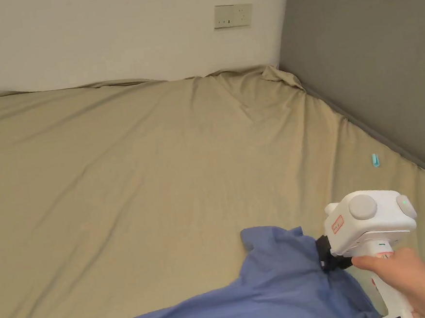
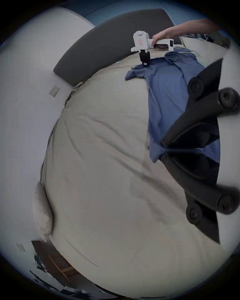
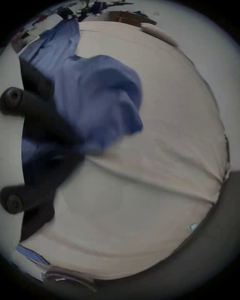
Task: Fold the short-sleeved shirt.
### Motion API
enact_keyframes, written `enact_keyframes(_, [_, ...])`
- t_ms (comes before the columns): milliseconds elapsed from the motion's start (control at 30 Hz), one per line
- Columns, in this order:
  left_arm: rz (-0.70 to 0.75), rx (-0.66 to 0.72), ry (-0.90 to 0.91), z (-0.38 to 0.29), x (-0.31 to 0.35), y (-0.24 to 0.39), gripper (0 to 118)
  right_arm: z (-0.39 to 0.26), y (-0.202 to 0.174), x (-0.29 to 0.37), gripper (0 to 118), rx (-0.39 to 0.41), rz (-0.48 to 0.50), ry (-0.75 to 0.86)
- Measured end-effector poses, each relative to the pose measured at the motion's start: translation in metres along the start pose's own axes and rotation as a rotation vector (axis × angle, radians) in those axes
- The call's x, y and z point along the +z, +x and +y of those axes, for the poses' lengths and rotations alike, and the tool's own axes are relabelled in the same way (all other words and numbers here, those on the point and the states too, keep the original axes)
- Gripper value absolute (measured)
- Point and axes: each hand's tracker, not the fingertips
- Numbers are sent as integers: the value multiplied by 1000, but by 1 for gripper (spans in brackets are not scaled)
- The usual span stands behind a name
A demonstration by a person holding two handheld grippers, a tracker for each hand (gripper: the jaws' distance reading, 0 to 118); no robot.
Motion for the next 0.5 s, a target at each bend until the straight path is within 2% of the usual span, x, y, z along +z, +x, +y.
enact_keyframes(33, [0,-1,-6,1,-1,-1,1,-5,-7,4,2,18,-38,53])
enact_keyframes(67, [2,-3,-10,1,-1,-1,1,-11,-14,15,2,75,-88,82])
enact_keyframes(100, [8,-12,-14,3,-2,-1,1,-14,-19,18,2,138,-89,93])
enact_keyframes(133, [20,-19,-15,4,-2,-1,1,-17,-21,22,2,162,-103,101])
enact_keyframes(167, [28,-24,-13,5,-1,-1,1,-19,-20,29,2,163,-92,128])
enact_keyframes(233, [27,-19,-7,7,6,-1,1,-25,-10,56,2,91,-14,207])
enact_keyframes(267, [14,-11,2,6,11,-1,1,-28,-8,68,2,81,19,239])
enact_keyframes(300, [-12,0,16,5,19,-1,1,-35,-7,83,2,82,33,269])
enact_keyframes(333, [-24,-3,30,2,29,-1,1,-44,-3,104,2,99,93,305])
enact_keyframes(500, [28,-108,88,-30,84,11,1,-122,1,182,2,151,144,439])
